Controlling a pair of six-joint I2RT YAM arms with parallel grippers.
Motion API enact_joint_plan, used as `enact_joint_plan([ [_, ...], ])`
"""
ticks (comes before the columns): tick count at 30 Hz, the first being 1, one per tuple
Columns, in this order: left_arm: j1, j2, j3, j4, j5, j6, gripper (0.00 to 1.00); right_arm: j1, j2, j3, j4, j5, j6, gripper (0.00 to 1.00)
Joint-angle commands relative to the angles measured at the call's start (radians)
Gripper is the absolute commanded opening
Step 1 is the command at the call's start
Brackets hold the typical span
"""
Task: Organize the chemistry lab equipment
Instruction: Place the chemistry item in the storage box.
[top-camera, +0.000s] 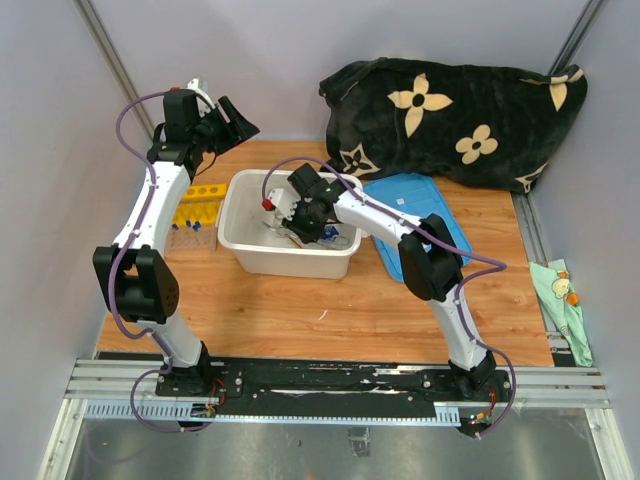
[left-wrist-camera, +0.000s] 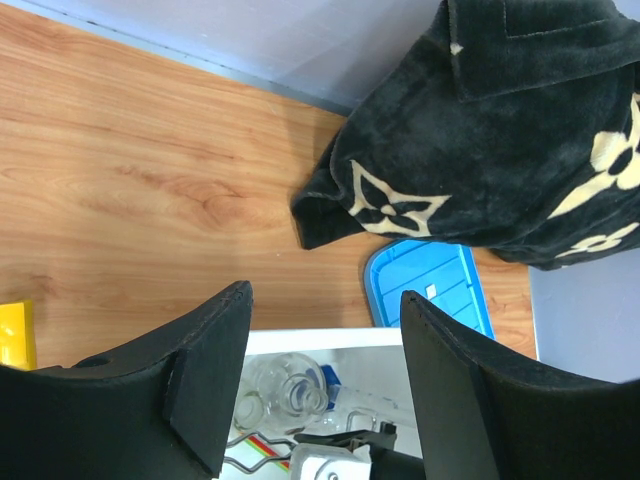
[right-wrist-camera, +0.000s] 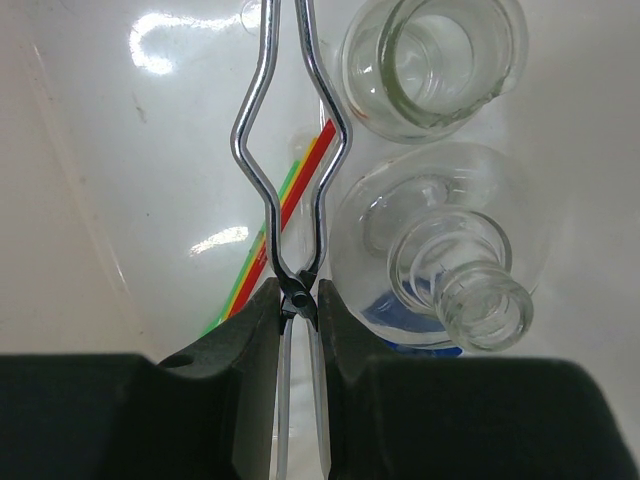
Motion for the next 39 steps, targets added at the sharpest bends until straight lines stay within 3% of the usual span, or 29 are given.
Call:
enact_joint_plan([
  [1, 0.006, -0.018, -0.007, 0.014, 0.017, 0.012, 0.65, -0.018, 0.01, -0.012, 0.016, -0.023, 0.023, 0.03],
  [21, 0.006, -0.017, -0.013, 0.016, 0.024, 0.013, 0.65, -0.018, 0.01, -0.027, 0.021, -0.019, 0.029, 0.15],
  [27, 0.006, -0.021, -0.019, 0.018, 0.029, 0.012, 0.76, -0.018, 0.005, -0.03, 0.02, -0.017, 0.029, 0.18],
  [39, 0.006, -0.025, -0.024, 0.018, 0.031, 0.004, 0.82, -0.017, -0.001, -0.035, 0.014, -0.012, 0.029, 0.26],
])
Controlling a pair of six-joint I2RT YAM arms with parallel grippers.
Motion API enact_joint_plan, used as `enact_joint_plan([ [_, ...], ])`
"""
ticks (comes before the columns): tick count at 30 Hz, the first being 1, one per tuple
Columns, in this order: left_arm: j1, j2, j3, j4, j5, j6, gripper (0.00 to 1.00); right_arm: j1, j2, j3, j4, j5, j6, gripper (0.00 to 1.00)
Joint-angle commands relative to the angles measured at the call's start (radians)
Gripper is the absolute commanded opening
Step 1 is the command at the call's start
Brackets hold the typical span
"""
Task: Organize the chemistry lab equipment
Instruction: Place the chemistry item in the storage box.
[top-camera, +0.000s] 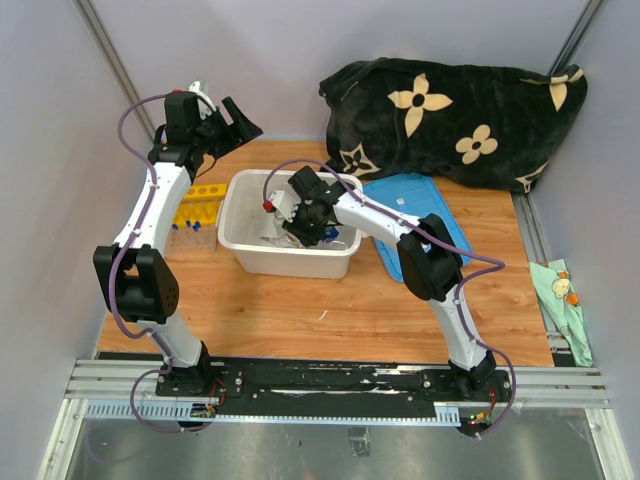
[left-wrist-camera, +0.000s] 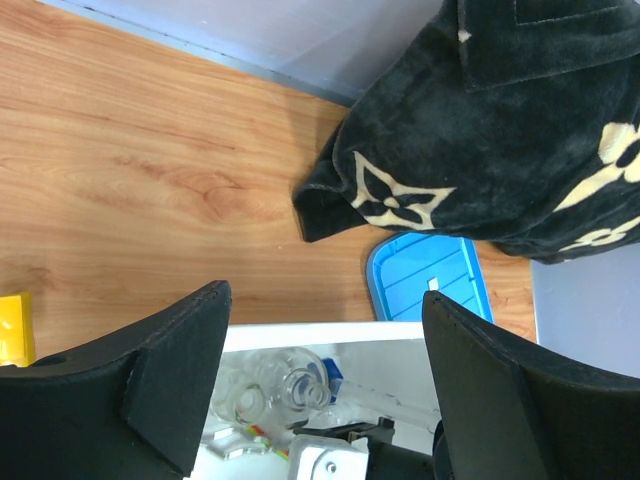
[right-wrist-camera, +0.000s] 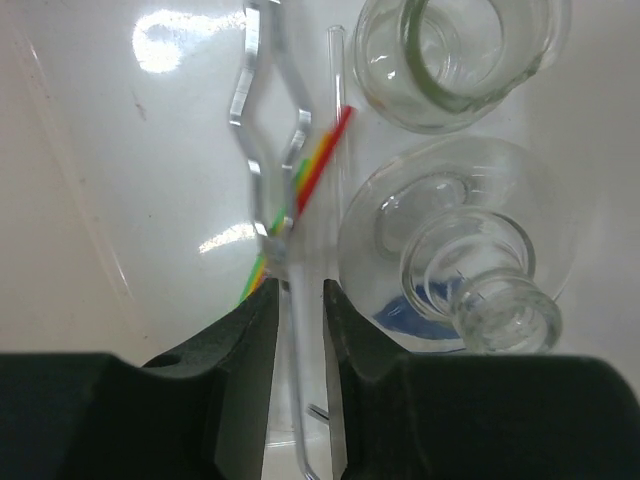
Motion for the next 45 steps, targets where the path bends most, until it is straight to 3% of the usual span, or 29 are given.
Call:
enact_joint_plan([
  [1, 0.006, -0.025, -0.008, 0.017, 0.022, 0.002, 0.82, -0.016, -0.004, -0.011, -0.001, -0.005, 0.01, 0.26],
  [30, 0.006, -0.031, -0.033, 0.051, 0.066, -0.042, 0.82, -0.015, -0.07, 0.001, 0.001, -0.02, 0.037, 0.28],
  [45, 0.006, -0.008, 0.013, 0.035, 0.081, -0.056, 0.8, 0.033, -0.246, 0.066, -0.073, 0.038, 0.023, 0.28],
])
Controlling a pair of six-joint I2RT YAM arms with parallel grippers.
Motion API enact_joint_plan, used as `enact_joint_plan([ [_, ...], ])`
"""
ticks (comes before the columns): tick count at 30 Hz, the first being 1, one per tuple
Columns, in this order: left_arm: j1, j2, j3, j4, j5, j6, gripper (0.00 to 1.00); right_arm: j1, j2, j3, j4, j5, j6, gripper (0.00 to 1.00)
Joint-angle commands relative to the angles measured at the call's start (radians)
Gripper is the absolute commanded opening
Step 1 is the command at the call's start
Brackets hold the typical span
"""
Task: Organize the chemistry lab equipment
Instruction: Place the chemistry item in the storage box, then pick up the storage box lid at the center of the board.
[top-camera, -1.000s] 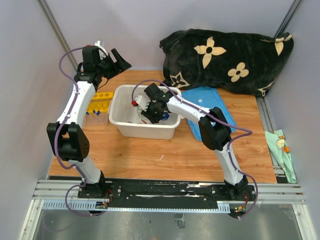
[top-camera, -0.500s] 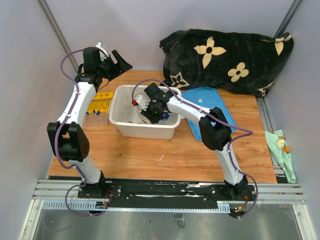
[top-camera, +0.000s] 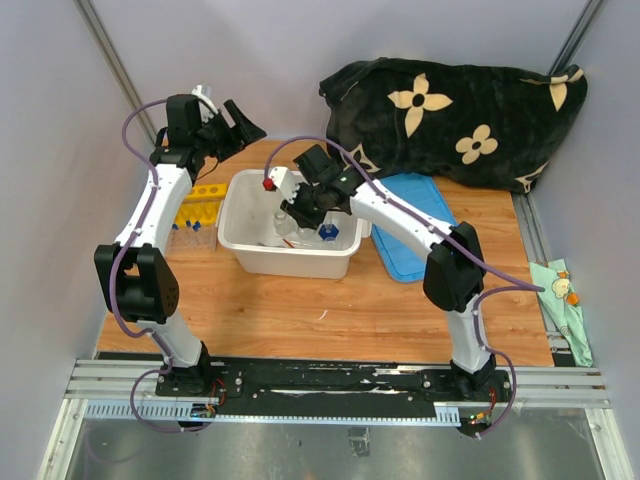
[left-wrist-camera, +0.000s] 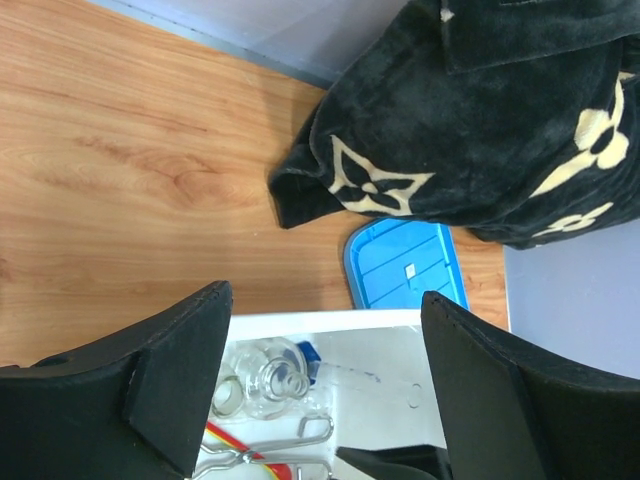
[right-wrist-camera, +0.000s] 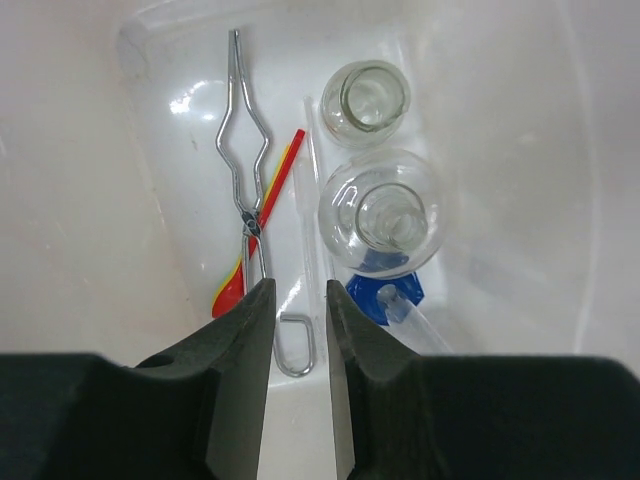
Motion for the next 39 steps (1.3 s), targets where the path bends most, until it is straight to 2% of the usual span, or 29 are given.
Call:
enact_joint_plan([
  [1, 0.005, -0.008, 0.052, 0.005, 0.025, -0.016, 0.8, 0.02, -0.105, 0.041, -0.047, 0.039, -0.007, 0.28],
  [6, -0.004, -0.007, 0.094, 0.0, 0.019, -0.033, 0.81, 0.02, -0.218, 0.045, -0.05, 0.109, -0.003, 0.28],
  [11, -0.072, 0.017, 0.207, -0.033, -0.027, -0.007, 0.83, 0.0, -0.39, -0.002, 0.051, 0.279, 0.046, 0.28],
  [12, -0.087, 0.023, 0.225, -0.025, -0.021, -0.011, 0.85, -0.013, -0.424, -0.016, 0.074, 0.334, 0.07, 0.29],
  [14, -0.108, 0.037, 0.252, 0.009, 0.022, -0.036, 0.98, -0.067, -0.482, -0.036, 0.094, 0.438, 0.152, 0.3],
  [18, -0.11, 0.047, 0.222, 0.202, 0.207, -0.199, 0.99, -0.243, -0.594, -0.119, 0.077, 0.534, 0.336, 0.35],
  [22, -0.107, 0.059, 0.096, 0.53, 0.367, -0.481, 0.98, -0.417, -0.693, -0.236, 0.025, 0.589, 0.491, 0.35],
  [24, -0.108, 0.063, 0.065, 0.629, 0.39, -0.55, 0.89, -0.498, -0.732, -0.296, 0.006, 0.597, 0.561, 0.35],
  [27, -0.108, 0.064, 0.099, 0.557, 0.365, -0.476, 0.69, -0.633, -0.761, -0.388, -0.021, 0.511, 0.665, 0.35],
  [29, -0.111, 0.069, 0.171, 0.364, 0.312, -0.323, 0.53, -0.707, -0.747, -0.449, -0.036, 0.421, 0.722, 0.35],
  [30, -0.113, 0.067, 0.209, 0.298, 0.269, -0.265, 0.49, -0.738, -0.725, -0.478, -0.045, 0.376, 0.746, 0.35],
  [32, -0.114, 0.054, 0.226, 0.221, 0.222, -0.19, 0.47, -0.793, -0.682, -0.537, -0.046, 0.298, 0.782, 0.36],
  [35, -0.114, 0.028, 0.216, 0.167, 0.185, -0.127, 0.6, -0.834, -0.623, -0.626, -0.023, 0.221, 0.831, 0.34],
  [39, -0.114, -0.008, 0.183, 0.139, 0.154, -0.098, 0.63, -0.844, -0.569, -0.69, -0.029, 0.234, 0.897, 0.34],
])
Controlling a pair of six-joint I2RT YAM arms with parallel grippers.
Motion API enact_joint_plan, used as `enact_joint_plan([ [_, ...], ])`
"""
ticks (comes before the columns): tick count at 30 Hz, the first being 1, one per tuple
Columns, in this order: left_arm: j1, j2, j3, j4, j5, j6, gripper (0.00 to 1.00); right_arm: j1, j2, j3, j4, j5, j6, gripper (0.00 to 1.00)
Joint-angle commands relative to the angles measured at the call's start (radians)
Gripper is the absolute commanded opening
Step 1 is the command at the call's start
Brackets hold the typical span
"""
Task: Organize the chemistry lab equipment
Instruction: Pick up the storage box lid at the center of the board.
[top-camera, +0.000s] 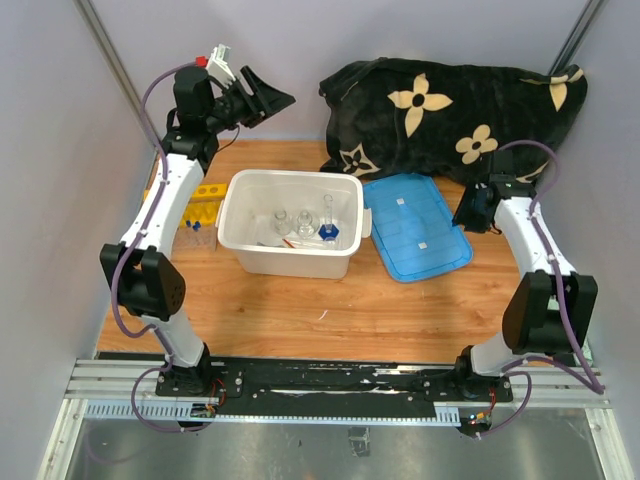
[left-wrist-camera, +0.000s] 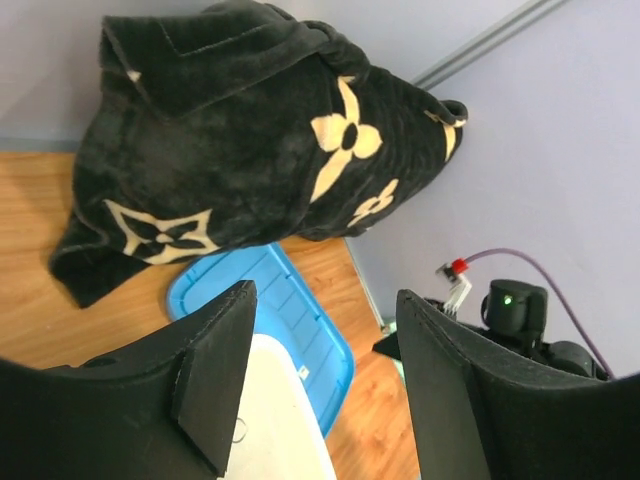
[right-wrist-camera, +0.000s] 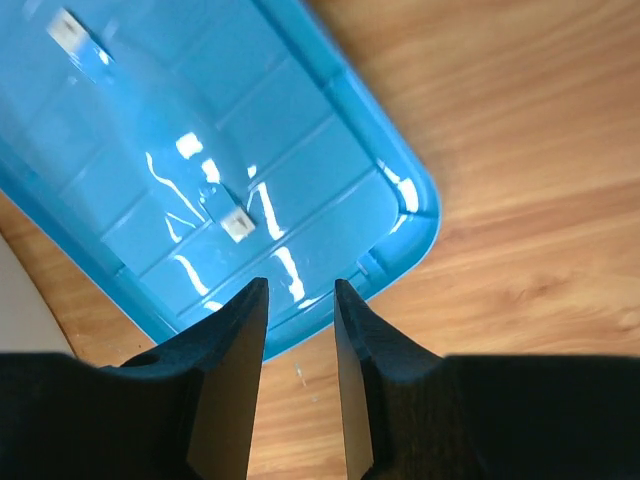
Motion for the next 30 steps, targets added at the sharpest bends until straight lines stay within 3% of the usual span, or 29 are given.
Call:
enact_joint_plan([
  [1, -0.001, -0.061, -0.011, -0.082, -0.057, 0.1, 0.63, -0.024, 0.03, -0.073, -0.023, -0.052, 0.148, 0.34],
  [7, -0.001, -0.083, -0.022, -0.118, -0.1, 0.129, 0.63, -0.062, -0.005, -0.236, -0.015, -0.005, 0.326, 0.31],
  [13, -0.001, -0.078, -0.043, -0.104, -0.079, 0.11, 0.62, -0.061, -0.024, -0.266, -0.057, 0.13, 0.342, 0.3],
  [30, -0.001, -0.102, -0.08, -0.131, -0.1, 0.129, 0.61, -0.061, 0.088, -0.387, 0.112, 0.101, 0.388, 0.27],
])
